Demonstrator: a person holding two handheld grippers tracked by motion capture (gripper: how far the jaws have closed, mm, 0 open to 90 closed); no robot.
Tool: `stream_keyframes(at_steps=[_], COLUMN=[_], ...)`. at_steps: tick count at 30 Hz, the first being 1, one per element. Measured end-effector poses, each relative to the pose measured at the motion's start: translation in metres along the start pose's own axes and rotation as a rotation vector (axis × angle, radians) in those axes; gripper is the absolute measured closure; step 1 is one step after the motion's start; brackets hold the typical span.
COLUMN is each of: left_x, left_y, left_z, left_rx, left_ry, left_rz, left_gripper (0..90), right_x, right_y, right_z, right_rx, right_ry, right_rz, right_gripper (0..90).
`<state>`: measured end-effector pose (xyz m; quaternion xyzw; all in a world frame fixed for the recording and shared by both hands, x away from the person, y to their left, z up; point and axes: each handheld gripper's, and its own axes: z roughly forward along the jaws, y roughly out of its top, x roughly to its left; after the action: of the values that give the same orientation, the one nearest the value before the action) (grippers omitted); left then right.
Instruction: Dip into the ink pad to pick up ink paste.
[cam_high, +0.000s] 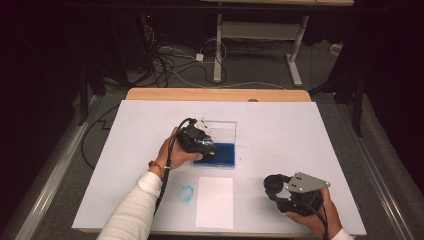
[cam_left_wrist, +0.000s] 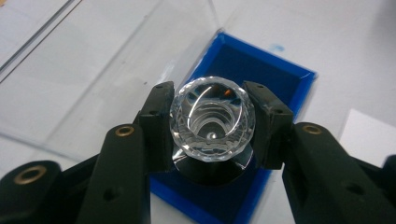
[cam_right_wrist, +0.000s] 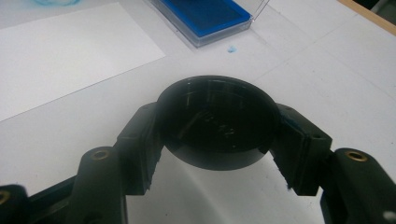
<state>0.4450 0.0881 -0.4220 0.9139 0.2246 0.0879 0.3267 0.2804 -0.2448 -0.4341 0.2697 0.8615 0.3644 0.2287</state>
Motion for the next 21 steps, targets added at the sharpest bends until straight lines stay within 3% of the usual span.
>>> stream_keyframes(at_steps=[9, 13, 21], left_x=[0.0030, 0.0013, 0.0001], left_y=[-0.0058, -0.0054, -0.0057], left_z=[-0.0032, -0.0033, 0.0001], left_rx=[-0.029, -0.014, -0.029], left_ry=[-0.036, -0.037, -0.039], left_rz=[-0.049, -0.033, -0.050], left_gripper=[54.6, 54.6, 54.6], right_x=[-0.0010, -0.0006, 0.0003], right_y=[-0.0001, -0.0001, 0.0004], right_z=[-0.0002, 0.0001, 0.0000], right_rx=[-0.001, 0.001, 0.003], right_ry=[-0.004, -0.004, -0.003], right_rz=[0.000, -0.001, -0.001], right_gripper=[38.8, 38.8, 38.8])
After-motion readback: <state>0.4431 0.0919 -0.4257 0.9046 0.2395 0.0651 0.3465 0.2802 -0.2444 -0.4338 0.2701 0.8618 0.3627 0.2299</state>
